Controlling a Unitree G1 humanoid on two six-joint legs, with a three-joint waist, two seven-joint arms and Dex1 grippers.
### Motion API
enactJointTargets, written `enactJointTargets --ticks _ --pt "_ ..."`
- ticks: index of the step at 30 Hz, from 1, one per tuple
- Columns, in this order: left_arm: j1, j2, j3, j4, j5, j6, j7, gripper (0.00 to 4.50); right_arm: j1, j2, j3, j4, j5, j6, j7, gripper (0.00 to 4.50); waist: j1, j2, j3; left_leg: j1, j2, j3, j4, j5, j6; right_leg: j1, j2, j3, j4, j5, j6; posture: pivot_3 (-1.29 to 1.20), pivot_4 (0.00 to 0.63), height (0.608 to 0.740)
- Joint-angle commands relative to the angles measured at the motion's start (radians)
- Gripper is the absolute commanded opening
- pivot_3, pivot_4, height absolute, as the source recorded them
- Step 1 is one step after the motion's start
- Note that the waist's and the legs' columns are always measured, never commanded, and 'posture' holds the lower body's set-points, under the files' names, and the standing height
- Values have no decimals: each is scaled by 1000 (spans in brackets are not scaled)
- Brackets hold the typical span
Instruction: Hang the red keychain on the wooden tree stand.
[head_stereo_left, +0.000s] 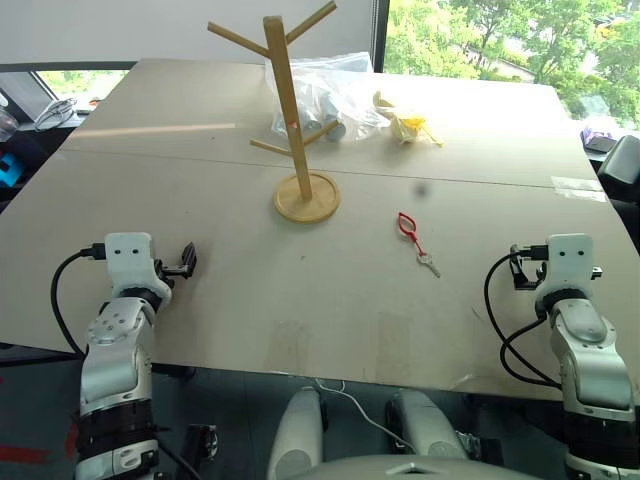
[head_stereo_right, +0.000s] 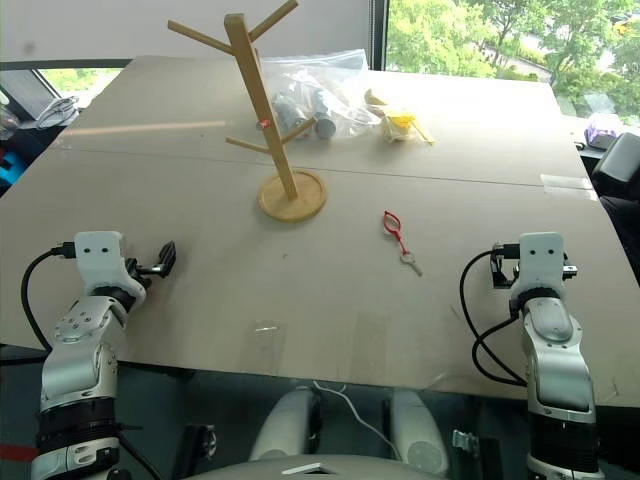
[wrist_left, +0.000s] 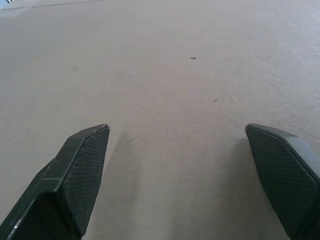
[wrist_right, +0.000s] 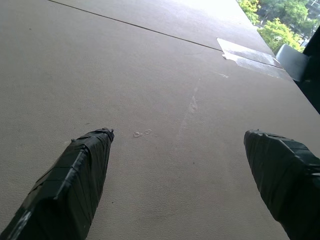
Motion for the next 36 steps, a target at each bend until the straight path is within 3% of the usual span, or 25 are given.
enactJointTargets --ticks 1,4,10,13,19,36 --pt "-11 73 -16 -25 -26 6 -103 4466 -19 -59 11 -67 60 35 106 4500 0 0 0 0 0 0 0 0 0 0 0 0 0 0 0 0 150 740" --pt "-37 197 -66 -126 -149 105 -353 4466 -76 -185 35 -131 208 181 328 4500 -2 1 1 0 0 0 0 0 0 0 0 0 0 0 0 0 150 740" --pt "-80 346 -193 -335 -310 263 -623 4466 -188 -306 76 -194 402 406 497 4500 -2 1 1 -1 0 -1 -1 0 0 1 0 -1 -2 0 0 0 150 740" --pt "-123 388 -280 -413 -355 297 -725 4466 -257 -284 124 -186 438 477 485 4500 -4 0 2 -1 0 -1 0 0 0 0 0 -1 -2 0 0 0 150 740" --pt "-250 375 -385 -423 -368 307 -796 4466 -337 -201 215 -128 416 506 415 4500 -3 0 2 -2 0 -1 0 0 0 0 1 -1 -1 0 0 0 150 740" --pt "-291 368 -401 -406 -348 290 -816 4466 -395 -86 367 116 233 341 307 4500 -2 0 2 -2 0 0 0 0 0 -2 1 0 -1 0 0 0 150 740"
